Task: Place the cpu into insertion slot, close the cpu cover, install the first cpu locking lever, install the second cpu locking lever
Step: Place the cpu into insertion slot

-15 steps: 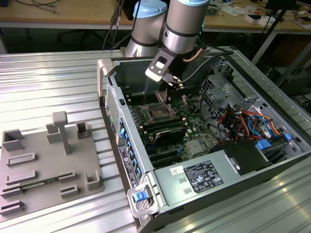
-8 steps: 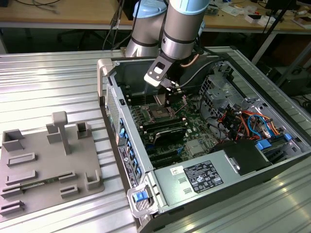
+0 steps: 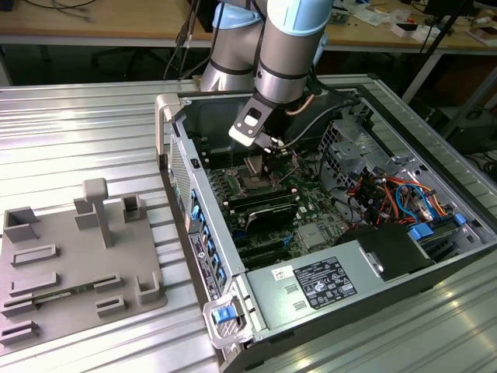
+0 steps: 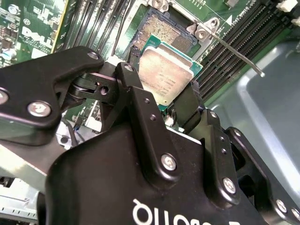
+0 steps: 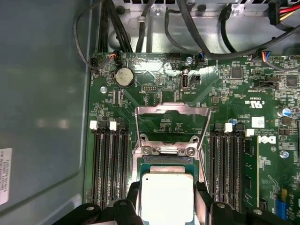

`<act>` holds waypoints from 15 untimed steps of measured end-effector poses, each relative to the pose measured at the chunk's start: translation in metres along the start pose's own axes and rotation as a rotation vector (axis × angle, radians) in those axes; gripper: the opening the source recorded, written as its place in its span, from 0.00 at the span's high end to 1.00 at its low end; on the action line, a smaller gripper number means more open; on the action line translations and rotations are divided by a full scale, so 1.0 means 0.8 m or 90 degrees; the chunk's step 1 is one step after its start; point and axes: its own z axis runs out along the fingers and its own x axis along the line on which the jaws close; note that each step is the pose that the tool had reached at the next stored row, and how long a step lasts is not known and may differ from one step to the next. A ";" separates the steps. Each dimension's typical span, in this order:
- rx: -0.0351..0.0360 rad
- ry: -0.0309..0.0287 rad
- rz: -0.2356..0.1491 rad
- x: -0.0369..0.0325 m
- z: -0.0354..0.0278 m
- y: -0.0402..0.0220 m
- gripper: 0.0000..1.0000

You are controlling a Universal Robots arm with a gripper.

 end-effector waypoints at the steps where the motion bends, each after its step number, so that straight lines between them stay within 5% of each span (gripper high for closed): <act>1: 0.0000 0.0002 -0.002 0.0001 0.0031 -0.0002 0.45; 11: -0.0001 0.0005 -0.004 0.0006 0.0068 -0.0008 0.45; 15: 0.0009 -0.0007 -0.003 0.0028 0.0151 -0.0014 0.45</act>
